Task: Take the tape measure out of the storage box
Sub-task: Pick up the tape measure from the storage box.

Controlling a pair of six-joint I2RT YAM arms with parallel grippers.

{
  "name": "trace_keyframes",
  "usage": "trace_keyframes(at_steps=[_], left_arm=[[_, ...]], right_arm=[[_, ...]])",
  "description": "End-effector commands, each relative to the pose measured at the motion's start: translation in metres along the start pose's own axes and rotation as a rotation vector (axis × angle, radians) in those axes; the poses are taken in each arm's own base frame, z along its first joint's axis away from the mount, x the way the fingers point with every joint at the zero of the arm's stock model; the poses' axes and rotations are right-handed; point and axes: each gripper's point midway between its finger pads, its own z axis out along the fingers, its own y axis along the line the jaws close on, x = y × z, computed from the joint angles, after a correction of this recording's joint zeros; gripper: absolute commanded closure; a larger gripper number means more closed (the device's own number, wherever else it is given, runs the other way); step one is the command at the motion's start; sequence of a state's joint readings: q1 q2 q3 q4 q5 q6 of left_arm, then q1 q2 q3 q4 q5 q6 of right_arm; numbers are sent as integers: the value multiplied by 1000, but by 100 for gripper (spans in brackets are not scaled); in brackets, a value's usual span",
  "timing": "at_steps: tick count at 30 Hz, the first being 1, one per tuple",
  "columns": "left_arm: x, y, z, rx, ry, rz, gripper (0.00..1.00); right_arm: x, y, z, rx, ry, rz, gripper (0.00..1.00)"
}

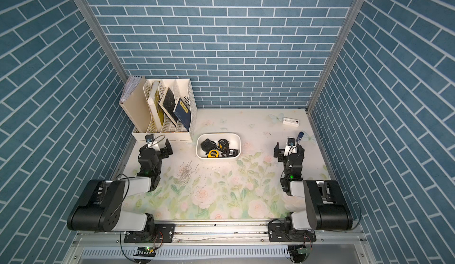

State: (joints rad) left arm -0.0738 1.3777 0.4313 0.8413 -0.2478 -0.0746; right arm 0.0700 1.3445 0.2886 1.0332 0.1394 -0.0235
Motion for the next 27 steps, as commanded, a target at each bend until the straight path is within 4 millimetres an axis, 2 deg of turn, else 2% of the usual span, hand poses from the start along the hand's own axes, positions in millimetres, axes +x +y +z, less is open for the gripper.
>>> trace_keyframes(at_steps=[1, 3, 5, 8, 12, 16, 18, 21, 25, 27], left_arm=[[-14, -16, -2, 9, 118, -25, 8], [-22, -38, -7, 49, 147, -18, 6], [-26, -54, -9, 45, 210, -26, 4], [-26, -86, -2, 93, 355, -102, 4], [-26, -149, 2, 182, 544, -190, 4], [-16, -189, 1, 191, 679, -309, 2], [-7, -216, -5, 249, 728, -350, 0], [16, -240, -14, 240, 811, -328, 0], [43, -242, -24, 146, 898, -309, 0], [50, -242, -28, 103, 922, -313, 0]], right_arm=[[-17, -4, 5, 25, 74, 40, 0], [-20, 3, 11, -9, 140, 51, 0], [-27, 19, 12, -71, 161, 64, 0], [-40, 46, 11, -143, 180, 117, 0], [-56, 94, 14, -322, 266, 226, 0], [-66, 119, 10, -346, 317, 220, 0], [-69, 119, 2, -318, 306, 215, 0], [-61, 107, -6, -240, 333, 201, 0], [-48, 92, -18, -179, 346, 176, 0], [-45, 90, -22, -182, 334, 151, 0]])
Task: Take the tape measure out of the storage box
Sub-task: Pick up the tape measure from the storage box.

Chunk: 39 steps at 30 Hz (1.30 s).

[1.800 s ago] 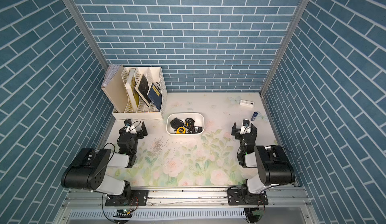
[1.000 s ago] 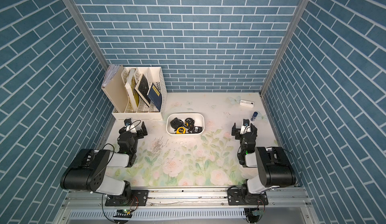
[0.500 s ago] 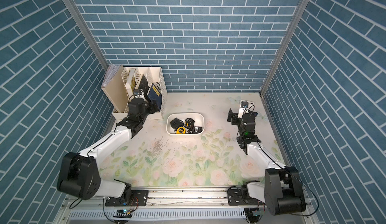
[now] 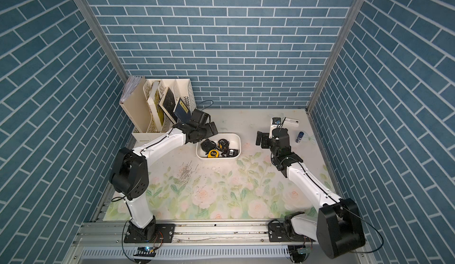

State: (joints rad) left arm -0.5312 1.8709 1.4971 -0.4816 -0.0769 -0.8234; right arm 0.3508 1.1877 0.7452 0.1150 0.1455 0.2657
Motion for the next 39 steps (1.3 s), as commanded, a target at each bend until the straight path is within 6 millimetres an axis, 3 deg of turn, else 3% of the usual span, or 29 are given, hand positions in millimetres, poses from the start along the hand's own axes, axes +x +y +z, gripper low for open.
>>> trace_keyframes(at_steps=[1, 7, 19, 39], left_arm=[[18, 12, -2, -104, 68, -72, 0], [36, 10, 8, -193, 119, -114, 0], [59, 23, 38, -257, 157, -213, 0], [45, 60, 64, -349, 103, -263, 0]], right_arm=[[14, -15, -6, 69, 24, -18, 0], [28, -14, 7, 70, 68, -74, 0], [31, -10, 2, 30, 39, -66, 0], [37, -11, 4, 31, 52, -61, 0]])
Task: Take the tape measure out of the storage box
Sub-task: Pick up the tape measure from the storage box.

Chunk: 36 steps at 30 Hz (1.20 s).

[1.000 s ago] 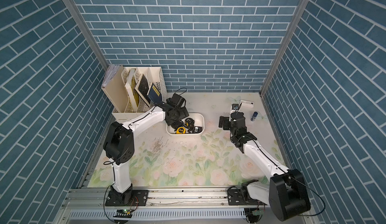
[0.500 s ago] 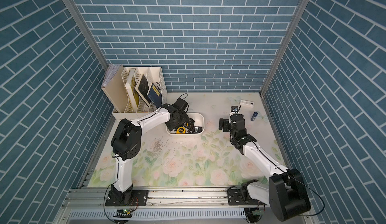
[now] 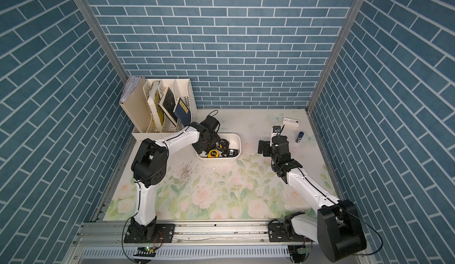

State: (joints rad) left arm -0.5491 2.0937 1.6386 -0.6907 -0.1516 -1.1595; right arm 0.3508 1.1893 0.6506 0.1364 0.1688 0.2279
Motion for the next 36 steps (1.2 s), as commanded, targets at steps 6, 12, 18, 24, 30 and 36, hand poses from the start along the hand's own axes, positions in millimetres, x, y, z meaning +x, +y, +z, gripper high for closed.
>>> trace_keyframes(at_steps=[6, 12, 18, 24, 30, 36], left_arm=[[1, 24, 30, -92, -1, 9, 7], [4, 25, 38, -98, 8, 18, 25], [6, 30, 42, -118, 14, 26, 38], [9, 33, 51, -138, 23, 39, 47], [13, 29, 55, -127, 38, 52, 93], [-2, 20, 32, -89, -14, 51, 100]], right_arm=[[-1, 0, 1, -3, -11, -10, 0], [-2, 0, 0, -3, -16, -9, 0], [-2, 1, 1, -10, -19, -9, 0], [-4, 0, 0, -6, -24, -7, 0], [-1, -1, 0, 0, -17, -7, 0], [1, 0, 2, -7, -15, 2, 0]])
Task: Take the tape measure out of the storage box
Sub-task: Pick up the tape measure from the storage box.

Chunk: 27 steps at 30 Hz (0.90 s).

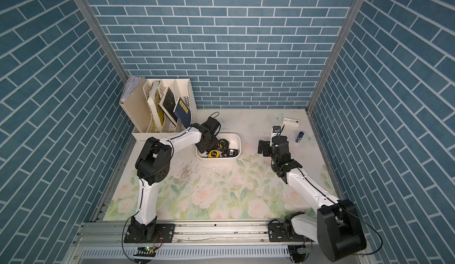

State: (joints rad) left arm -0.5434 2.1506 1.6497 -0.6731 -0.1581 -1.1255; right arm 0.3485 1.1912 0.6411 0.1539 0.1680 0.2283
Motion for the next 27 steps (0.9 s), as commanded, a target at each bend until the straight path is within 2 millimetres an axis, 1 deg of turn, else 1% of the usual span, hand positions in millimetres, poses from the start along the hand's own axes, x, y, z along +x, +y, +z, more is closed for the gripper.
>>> trace_keyframes(at_steps=[1, 6, 12, 14, 16, 20, 22, 24, 26, 27], left_arm=[[-8, 15, 5, -49, -32, 14, 100], [-26, 6, -24, -5, -93, 0, 100], [-38, -1, -52, 37, -134, -13, 100], [-41, -7, -62, 72, -142, -16, 100], [-45, -20, -76, 146, -139, 4, 100], [-43, -39, -102, 256, -98, 17, 100], [-41, -48, -116, 320, -75, 14, 100], [-37, -54, -130, 386, -52, -6, 100], [-32, -62, -142, 472, -26, -37, 100], [-30, -64, -147, 505, -14, -57, 100]], right_arm=[[0, 1, 1, -9, -8, 1, 0], [1, 2, 2, -14, -7, 7, 0], [3, 4, 2, -29, -6, 12, 0], [3, 5, 2, -37, -6, 16, 0], [2, 7, 2, -45, -10, 19, 0], [-1, 12, 1, -76, -20, 45, 0], [-6, 21, -2, -123, -29, 70, 0], [-14, 35, -9, -214, -54, 122, 0], [-22, 54, -18, -336, -81, 193, 0], [-24, 60, -21, -377, -89, 230, 0]])
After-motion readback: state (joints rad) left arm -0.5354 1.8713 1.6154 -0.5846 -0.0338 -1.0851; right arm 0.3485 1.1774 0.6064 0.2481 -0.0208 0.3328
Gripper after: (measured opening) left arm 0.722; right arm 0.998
